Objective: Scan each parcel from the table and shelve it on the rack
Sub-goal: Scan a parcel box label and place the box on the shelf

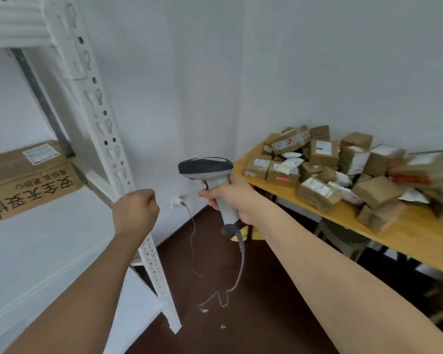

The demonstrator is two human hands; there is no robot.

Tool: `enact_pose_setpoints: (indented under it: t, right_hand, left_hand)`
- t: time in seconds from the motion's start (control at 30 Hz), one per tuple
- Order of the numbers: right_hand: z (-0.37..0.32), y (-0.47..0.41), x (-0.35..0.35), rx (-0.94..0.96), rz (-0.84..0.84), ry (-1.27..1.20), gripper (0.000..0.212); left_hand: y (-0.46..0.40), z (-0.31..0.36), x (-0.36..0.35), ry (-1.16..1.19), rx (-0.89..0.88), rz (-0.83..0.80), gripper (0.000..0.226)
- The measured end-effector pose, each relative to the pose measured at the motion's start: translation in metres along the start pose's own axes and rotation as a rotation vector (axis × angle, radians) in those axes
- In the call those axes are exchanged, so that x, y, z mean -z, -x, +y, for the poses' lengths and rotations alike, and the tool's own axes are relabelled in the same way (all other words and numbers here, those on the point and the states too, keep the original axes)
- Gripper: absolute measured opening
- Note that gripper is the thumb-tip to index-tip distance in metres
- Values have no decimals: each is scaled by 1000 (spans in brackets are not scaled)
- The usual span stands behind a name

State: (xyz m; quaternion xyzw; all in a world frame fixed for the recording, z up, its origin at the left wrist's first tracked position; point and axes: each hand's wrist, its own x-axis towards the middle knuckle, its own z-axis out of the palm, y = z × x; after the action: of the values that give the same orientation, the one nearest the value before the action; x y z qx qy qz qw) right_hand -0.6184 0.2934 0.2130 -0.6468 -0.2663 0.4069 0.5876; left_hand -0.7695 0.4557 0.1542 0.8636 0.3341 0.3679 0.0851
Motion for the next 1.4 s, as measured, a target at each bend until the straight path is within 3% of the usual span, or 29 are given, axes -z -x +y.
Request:
enact_pose_setpoints:
  t: [0.17,0.33,0.53,0.63,0.77,0.87,1.0,1.13,1.23,1.4]
  right_hand:
    - [17,35,127,-69,300,-32,13]
    - [42,44,227,-150,573,-178,16]
    - [59,9,341,-219,763,-247,29]
    - [60,-26,395,-257,827,-247,22]
    - [63,-72,454,-299,818,-232,9]
    - [73,-97,489,-344,804,-197,14]
    - [87,-126,520,-383,729,-115,29]
    - [100,-156,545,-375,650,-94,7]
    - [109,-176,560,-384,582,-130,4]
    - [115,-195,583,-389,477,-110,6]
  left_hand:
    - [-8,105,-79,111,-135,-156,17]
    - [-24,193,-154,248,-227,-264,13]
    - [-67,263,-279,346,-166,-470,34]
    - [-89,291,-355,431,12,-662,17]
    - [-101,322,-445,506,351,-982,15]
    - [-100,346,-487,593,645,-1120,12]
    - [-91,367,-544,668,1005,-1185,50]
    - [-81,386,-590,682,1157,-1203,77]
    - [-74,398,-612,732,1190,-1167,78]
    - [-64,404,-631,764,1269,-1039,58]
